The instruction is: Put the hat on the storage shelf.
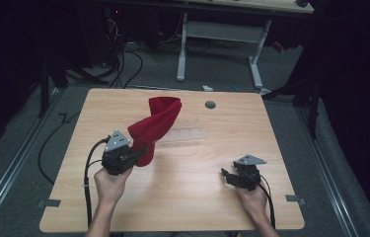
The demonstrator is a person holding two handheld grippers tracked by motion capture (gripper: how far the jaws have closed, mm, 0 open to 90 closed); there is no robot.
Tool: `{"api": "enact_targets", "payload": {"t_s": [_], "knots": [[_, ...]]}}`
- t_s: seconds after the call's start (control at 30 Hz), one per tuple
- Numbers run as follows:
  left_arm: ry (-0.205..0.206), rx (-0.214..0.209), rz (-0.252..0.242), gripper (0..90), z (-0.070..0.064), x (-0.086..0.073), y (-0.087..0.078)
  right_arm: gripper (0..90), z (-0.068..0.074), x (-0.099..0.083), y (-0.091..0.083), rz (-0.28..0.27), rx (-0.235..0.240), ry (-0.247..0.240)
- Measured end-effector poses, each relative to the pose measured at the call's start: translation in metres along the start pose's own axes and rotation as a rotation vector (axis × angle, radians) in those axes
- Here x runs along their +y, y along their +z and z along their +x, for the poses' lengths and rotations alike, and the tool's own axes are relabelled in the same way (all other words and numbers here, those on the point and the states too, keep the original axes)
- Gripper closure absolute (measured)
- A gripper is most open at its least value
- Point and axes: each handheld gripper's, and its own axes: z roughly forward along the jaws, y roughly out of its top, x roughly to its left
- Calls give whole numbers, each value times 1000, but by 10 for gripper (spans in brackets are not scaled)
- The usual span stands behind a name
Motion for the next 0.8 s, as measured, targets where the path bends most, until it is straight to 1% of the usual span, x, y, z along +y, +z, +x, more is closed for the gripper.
{"api": "enact_targets", "payload": {"t_s": [0.23, 0.3, 0.33, 0.37, 0.4, 0.43, 0.53, 0.57, 0.67, 0.77, 0.8], "knots": [[-12, 9, -35, 853, 5, 15, 2, 390, 0, 0, 0, 1, 1, -2], [-11, 18, -54, 853, 8, 22, 4, 384, 0, 0, 0, 1, 3, -4], [-11, 18, -54, 853, 8, 22, 4, 384, 0, 0, 0, 1, 3, -4], [-24, 21, -67, 853, 10, 27, 5, 381, 0, 0, 0, 2, 4, -4], [-24, 21, -67, 853, 10, 27, 5, 379, 0, 0, 0, 2, 4, -5], [-39, 24, -79, 853, 13, 31, 7, 379, 0, 0, 0, 2, 4, -5], [-34, 38, -88, 853, 16, 34, 9, 378, 0, 0, 0, 2, 5, -5], [-23, 51, -94, 853, 17, 36, 10, 377, 0, 0, 0, 2, 5, -5], [-12, 81, -117, 853, 23, 42, 14, 373, 0, 0, 0, 3, 6, -6], [-16, 85, -123, 853, 25, 45, 16, 372, 0, 0, 0, 3, 6, -7], [-10, 92, -125, 853, 27, 46, 18, 370, 0, 0, 0, 3, 7, -7]]}}
